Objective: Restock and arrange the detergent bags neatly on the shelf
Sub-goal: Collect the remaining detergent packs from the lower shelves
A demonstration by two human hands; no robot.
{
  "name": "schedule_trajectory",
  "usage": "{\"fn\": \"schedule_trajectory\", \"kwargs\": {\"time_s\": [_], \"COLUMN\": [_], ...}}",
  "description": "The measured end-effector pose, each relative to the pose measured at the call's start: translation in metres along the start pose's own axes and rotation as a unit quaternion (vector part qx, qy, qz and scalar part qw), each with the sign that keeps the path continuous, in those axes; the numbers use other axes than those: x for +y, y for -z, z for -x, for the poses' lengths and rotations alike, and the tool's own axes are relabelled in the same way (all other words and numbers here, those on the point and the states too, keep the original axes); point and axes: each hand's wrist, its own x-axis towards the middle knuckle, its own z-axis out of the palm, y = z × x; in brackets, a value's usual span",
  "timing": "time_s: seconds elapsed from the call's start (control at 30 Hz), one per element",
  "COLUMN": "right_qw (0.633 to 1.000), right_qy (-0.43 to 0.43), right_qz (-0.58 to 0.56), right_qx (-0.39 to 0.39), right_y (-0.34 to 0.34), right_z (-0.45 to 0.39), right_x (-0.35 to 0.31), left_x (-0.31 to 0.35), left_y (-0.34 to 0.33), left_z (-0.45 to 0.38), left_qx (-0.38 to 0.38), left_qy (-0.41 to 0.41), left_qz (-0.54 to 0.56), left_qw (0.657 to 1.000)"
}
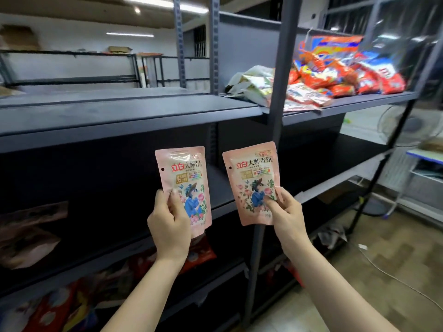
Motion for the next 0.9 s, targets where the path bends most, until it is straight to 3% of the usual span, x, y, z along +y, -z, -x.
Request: {"fn": "schedule_trajectory", "kwargs": {"time_s": [0.2,0.53,0.9], "right_qw": [0.998,0.998,0.997], "right_qy": [0.028,0.054,0.064], "right_qz": [-0.01,-0.028,-0.03], "right_qx": [0.049,0.034,0.006], "right_y": [0.083,0.221,0.304], "right_z": [-0.043,-0.154,-0.252], "right_x": [-0.013,-0.031,-0.038], "left_x": [0.036,0.102,0.189], "left_y": [-0.088,-0.266,-0.39], "left_z": [0.013,0.017,-0.07], "left_qx": [-0.016,0.046,0.146], "left_qy": [-0.032,-0.052,-0.1], "left_qz": [0.037,0.049,-0.085], "left_qw": [0.999,0.996,0.981]}}
